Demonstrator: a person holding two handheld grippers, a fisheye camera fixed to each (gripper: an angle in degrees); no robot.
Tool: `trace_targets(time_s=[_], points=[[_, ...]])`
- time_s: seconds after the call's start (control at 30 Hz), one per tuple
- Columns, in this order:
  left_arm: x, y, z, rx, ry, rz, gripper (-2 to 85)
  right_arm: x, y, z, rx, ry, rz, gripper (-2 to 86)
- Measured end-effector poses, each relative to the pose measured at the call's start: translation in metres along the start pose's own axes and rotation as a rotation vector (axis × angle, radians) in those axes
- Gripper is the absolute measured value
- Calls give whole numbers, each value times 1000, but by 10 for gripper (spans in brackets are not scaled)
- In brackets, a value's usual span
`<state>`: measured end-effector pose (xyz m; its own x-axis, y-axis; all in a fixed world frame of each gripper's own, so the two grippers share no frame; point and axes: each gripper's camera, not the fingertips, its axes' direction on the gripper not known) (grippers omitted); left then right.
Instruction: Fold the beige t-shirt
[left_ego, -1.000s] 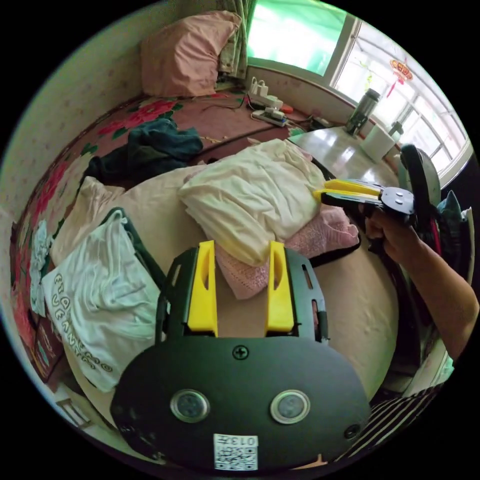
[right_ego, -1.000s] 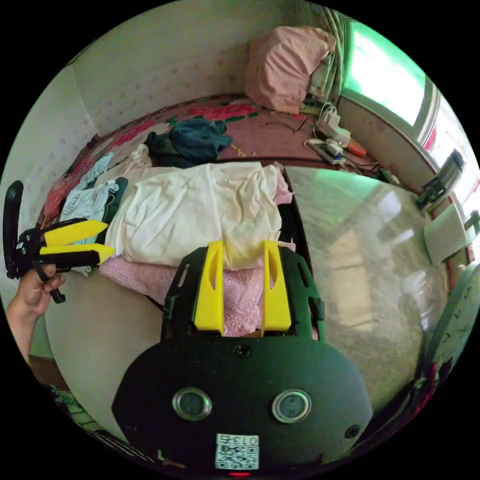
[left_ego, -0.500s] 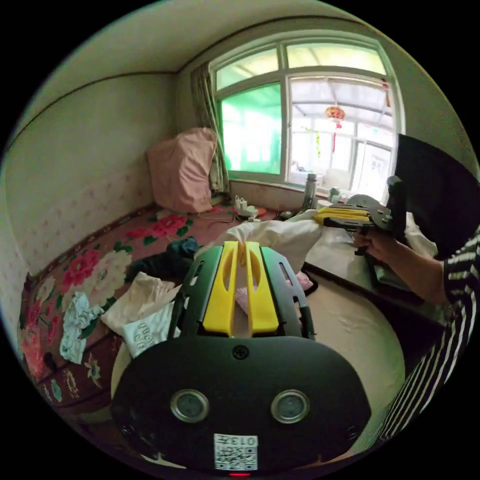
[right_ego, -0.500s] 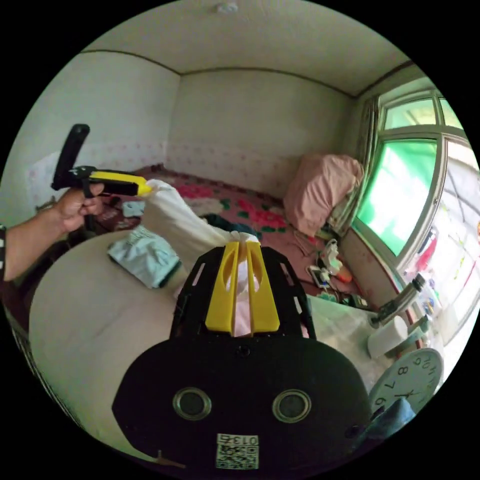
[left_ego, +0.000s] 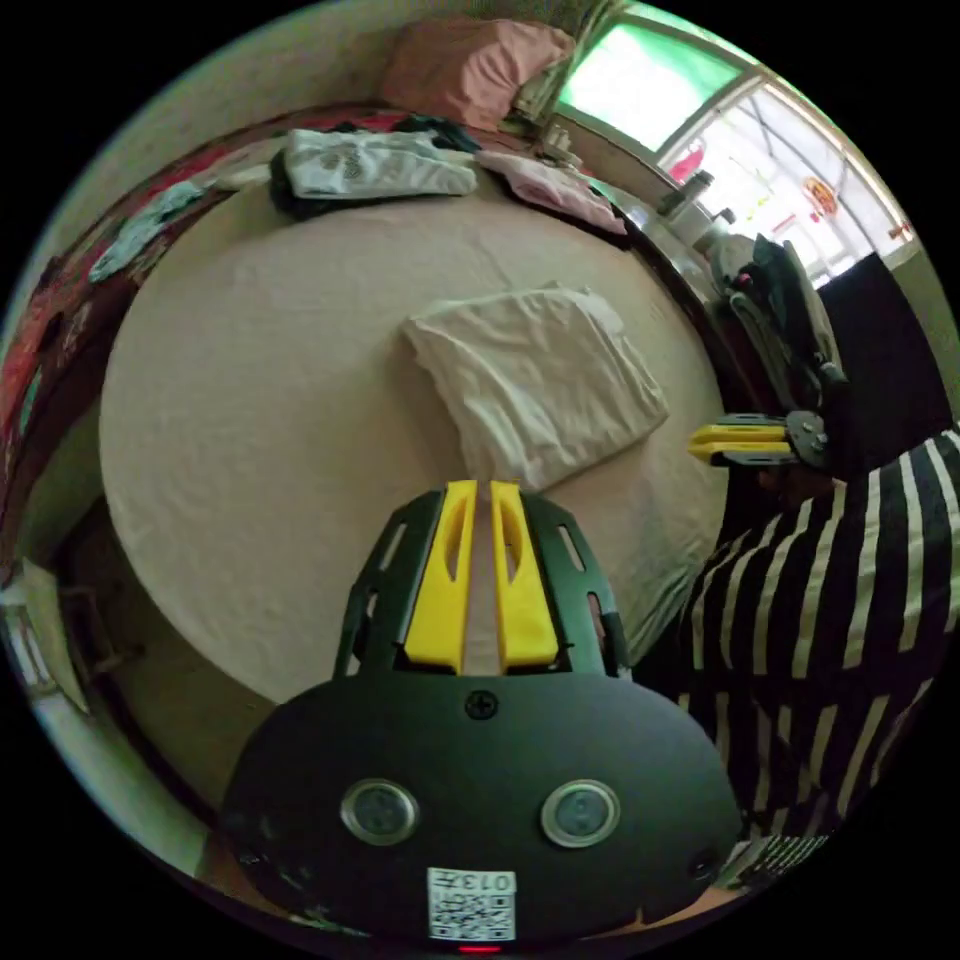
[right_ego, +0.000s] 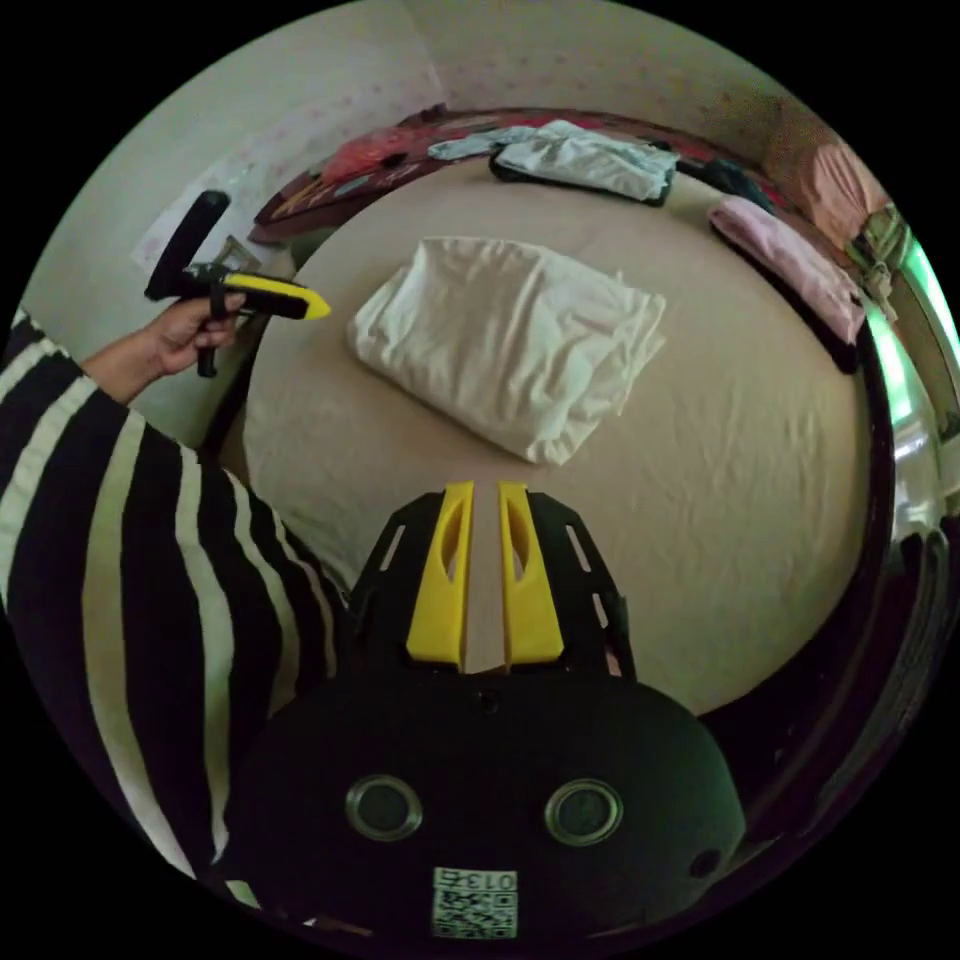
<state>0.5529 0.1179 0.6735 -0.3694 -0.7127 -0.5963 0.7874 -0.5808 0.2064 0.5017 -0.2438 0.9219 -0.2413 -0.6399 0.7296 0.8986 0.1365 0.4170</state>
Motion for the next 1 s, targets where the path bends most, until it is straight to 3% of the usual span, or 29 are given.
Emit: trace_targets(time_s=[0.17,0.3,0.47,0.57,0.73,0.83,0.9,1.0], points=[[-25,-10,-27,171,-79,-1,110,24,-32,-15,105,139,109,65],[-34,-48,5,122,-91,61,125,42,-95,-8,185,193,135,74],[-45,-70,47,-31,-145,35,23,55,-152,38,-23,134,148,33],[-36,-56,25,50,-141,77,11,55,-159,38,-31,85,156,17],[-10,9,-26,210,103,272,7,19,-104,-31,207,-103,-68,12],[5,64,-12,37,205,344,11,-8,-54,-28,64,-245,-153,15],[3,100,3,-78,208,308,15,-22,-25,-16,-73,-209,-181,18],[-21,144,-1,-70,185,106,30,-16,5,-17,-76,-176,-48,41]])
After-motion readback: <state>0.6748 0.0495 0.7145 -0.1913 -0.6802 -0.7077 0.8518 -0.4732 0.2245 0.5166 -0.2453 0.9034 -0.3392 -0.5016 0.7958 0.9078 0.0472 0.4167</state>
